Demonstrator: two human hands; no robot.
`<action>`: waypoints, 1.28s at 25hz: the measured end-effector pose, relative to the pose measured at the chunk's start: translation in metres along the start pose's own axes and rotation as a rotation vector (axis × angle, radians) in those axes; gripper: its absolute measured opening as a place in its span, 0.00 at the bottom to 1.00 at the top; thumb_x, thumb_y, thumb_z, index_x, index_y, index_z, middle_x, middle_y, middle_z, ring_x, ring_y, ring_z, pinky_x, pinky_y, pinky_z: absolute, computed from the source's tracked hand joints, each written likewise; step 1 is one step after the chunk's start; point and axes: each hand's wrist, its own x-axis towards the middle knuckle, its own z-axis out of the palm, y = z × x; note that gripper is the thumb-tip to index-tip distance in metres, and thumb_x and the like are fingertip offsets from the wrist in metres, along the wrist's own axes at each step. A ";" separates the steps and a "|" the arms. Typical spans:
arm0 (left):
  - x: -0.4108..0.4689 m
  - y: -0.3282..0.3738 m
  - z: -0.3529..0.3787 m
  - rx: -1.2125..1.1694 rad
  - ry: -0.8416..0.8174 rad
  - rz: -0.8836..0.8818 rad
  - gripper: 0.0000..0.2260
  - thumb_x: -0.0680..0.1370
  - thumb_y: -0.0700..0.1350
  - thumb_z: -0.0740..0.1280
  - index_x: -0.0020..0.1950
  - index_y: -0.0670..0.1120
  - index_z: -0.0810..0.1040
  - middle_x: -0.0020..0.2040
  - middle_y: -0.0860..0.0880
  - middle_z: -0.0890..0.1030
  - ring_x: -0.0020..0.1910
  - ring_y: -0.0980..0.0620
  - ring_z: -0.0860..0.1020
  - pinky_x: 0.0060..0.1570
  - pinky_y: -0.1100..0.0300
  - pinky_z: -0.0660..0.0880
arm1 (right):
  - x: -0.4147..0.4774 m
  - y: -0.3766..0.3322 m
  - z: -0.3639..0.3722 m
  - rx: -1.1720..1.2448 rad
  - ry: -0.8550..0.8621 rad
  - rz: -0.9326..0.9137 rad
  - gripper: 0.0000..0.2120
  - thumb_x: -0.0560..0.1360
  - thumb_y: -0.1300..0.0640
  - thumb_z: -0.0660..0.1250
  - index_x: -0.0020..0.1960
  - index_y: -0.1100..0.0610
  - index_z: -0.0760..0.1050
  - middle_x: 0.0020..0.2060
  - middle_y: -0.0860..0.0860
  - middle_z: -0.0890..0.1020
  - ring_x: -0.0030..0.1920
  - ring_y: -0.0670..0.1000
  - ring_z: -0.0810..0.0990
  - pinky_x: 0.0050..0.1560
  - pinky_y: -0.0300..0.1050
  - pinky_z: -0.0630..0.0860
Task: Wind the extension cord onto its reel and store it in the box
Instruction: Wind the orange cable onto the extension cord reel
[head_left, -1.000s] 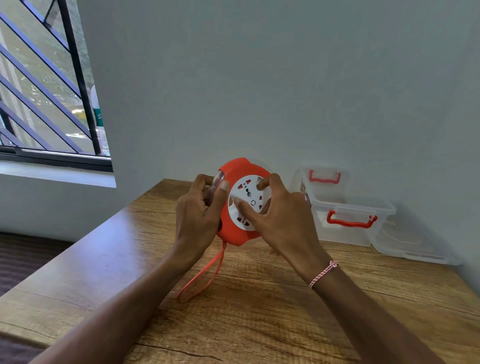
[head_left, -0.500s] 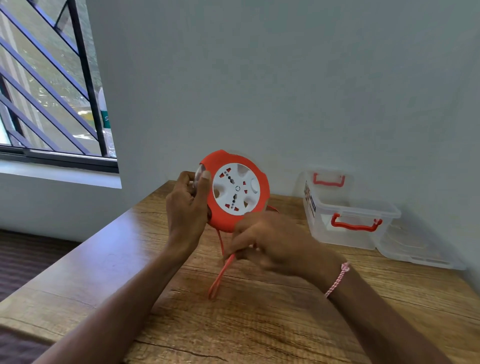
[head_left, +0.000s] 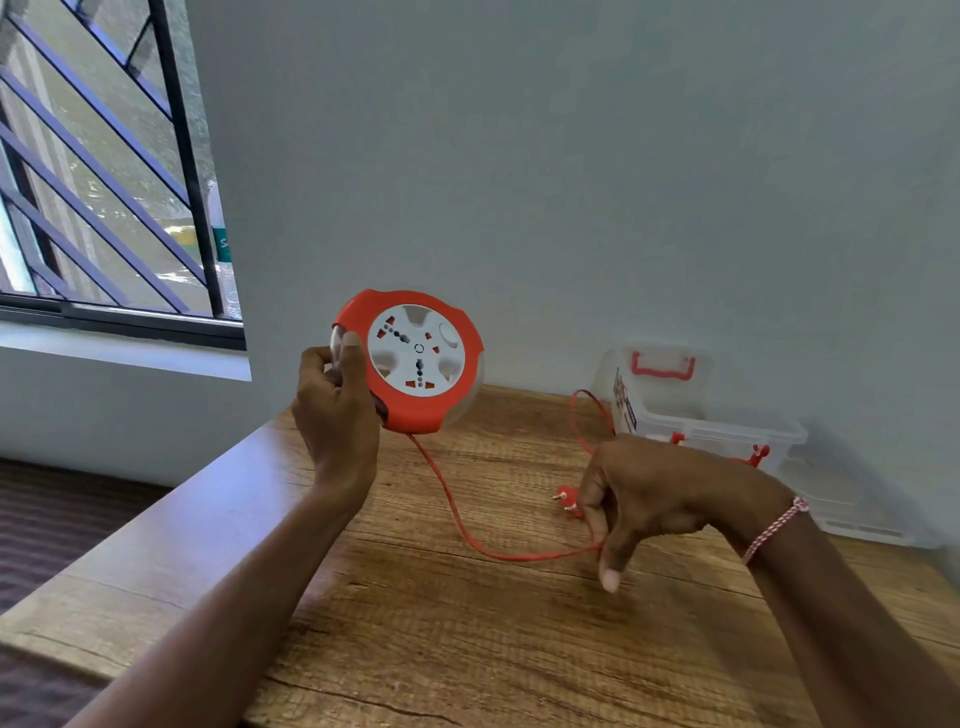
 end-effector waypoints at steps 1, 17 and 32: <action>0.000 0.000 0.000 -0.002 0.013 -0.007 0.12 0.86 0.59 0.61 0.59 0.52 0.73 0.47 0.62 0.80 0.43 0.57 0.84 0.31 0.76 0.76 | 0.001 0.000 0.002 0.022 -0.033 0.010 0.12 0.61 0.48 0.85 0.35 0.49 0.83 0.34 0.45 0.86 0.39 0.43 0.83 0.42 0.41 0.78; 0.005 -0.005 0.001 -0.030 0.012 -0.041 0.12 0.87 0.58 0.61 0.61 0.51 0.73 0.52 0.54 0.82 0.47 0.55 0.85 0.34 0.73 0.79 | 0.016 -0.015 0.013 0.147 0.277 -0.136 0.06 0.75 0.52 0.76 0.51 0.51 0.86 0.42 0.46 0.87 0.42 0.44 0.85 0.50 0.45 0.83; -0.035 0.015 0.012 -0.045 -0.437 0.184 0.14 0.80 0.65 0.61 0.52 0.55 0.74 0.45 0.58 0.86 0.38 0.53 0.88 0.31 0.59 0.85 | 0.033 -0.030 0.024 -0.753 1.046 -0.094 0.37 0.73 0.47 0.77 0.78 0.45 0.65 0.67 0.61 0.79 0.58 0.61 0.84 0.39 0.52 0.84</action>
